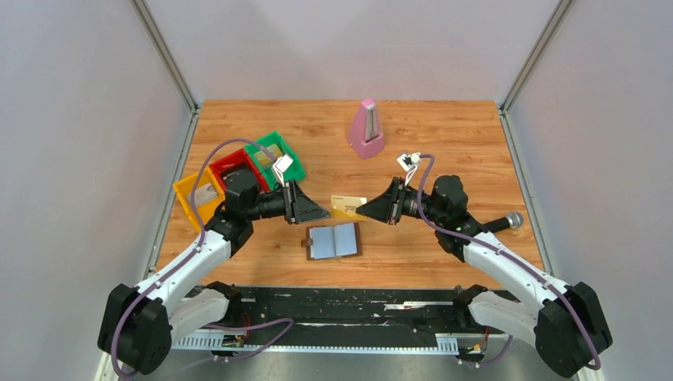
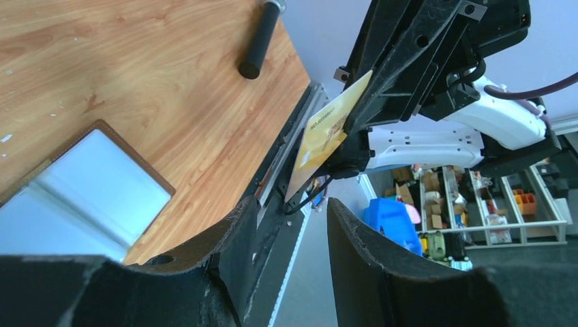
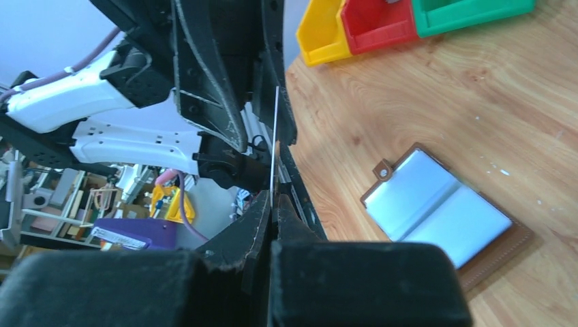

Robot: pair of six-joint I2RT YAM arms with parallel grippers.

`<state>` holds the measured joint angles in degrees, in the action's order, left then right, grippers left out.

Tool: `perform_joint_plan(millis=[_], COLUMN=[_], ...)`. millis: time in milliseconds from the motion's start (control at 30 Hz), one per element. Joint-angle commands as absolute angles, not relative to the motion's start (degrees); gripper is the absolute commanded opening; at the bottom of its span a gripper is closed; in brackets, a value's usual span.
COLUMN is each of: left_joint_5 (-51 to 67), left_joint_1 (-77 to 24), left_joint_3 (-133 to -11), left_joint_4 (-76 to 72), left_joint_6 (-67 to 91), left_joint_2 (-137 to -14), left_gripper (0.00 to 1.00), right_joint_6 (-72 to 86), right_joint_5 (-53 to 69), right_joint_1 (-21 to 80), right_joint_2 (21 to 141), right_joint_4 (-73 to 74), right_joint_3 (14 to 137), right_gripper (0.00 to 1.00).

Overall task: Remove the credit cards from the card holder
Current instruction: Place the credit card in the storage box.

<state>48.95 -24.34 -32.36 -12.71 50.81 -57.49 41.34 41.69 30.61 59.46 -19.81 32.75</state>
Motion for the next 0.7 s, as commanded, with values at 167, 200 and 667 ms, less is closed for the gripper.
perform_joint_plan(millis=[167,200,667], left_joint_5=[52.33,52.40,53.86], left_joint_1=[-24.42,-24.43,-24.43], left_joint_3=[-29.92,-29.68,-27.34], left_joint_4=[-27.57,-28.25,-37.08], left_joint_6=[59.14,59.58,64.60], left_joint_2=[-59.84,-60.16,-63.21], left_gripper=[0.49,0.47,0.20], right_joint_6=[49.05,49.58,53.94], right_joint_5=[45.19,45.11,45.54], right_joint_1=[29.94,29.82,28.80], right_joint_2=[61.19,61.35,63.64], right_joint_4=[-30.99,-31.75,-37.32], right_joint_3=[30.61,30.29,28.15], right_gripper=[0.00,0.00,0.00])
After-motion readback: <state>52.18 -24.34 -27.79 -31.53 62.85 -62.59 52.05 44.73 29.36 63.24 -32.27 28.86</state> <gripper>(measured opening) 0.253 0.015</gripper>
